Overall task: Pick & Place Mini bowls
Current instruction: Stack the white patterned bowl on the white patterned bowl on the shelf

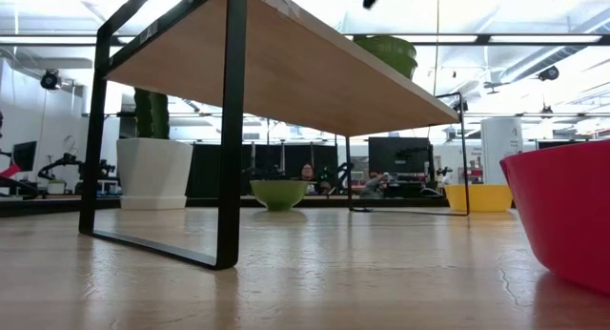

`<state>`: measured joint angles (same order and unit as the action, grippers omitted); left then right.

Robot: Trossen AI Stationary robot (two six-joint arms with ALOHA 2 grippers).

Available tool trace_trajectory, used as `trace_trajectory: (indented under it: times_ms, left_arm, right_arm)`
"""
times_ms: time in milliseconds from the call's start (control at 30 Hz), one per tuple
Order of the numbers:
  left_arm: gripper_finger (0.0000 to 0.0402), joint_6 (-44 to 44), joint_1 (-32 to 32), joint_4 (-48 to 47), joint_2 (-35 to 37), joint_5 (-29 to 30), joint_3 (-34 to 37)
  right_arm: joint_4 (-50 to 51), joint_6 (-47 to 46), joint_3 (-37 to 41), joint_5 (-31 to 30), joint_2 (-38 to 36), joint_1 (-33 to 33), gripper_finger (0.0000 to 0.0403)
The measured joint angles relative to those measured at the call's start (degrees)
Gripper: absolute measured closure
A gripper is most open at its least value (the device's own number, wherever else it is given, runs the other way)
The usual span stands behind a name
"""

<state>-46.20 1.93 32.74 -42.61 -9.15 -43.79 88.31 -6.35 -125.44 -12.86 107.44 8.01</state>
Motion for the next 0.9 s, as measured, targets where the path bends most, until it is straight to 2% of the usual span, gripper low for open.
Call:
trace_trajectory:
  times_ms: [200,400,633,900]
  left_arm:
    - [0.0241,-3.3,0.7,-8.4,0.0,8.4,0.0]
    - [0.0241,-13.7,4.5,-22.9,-0.8,16.3,0.0]
    - [0.0241,-16.6,12.6,-36.5,-2.9,14.7,0.0]
    - [0.0241,-16.7,19.9,-38.8,-9.5,6.5,0.0]
  right_arm:
    - [-1.5,-3.6,-6.9,-0.2,0.0,0.0,0.0282]
    - [-6.3,-6.4,-9.3,-0.3,-1.0,0.0,0.0286]
    - [-8.4,-7.2,-9.5,-0.4,-1.3,0.0,0.0287]
    - [-9.2,-10.2,-9.5,-0.3,-1.3,0.0,0.0283]
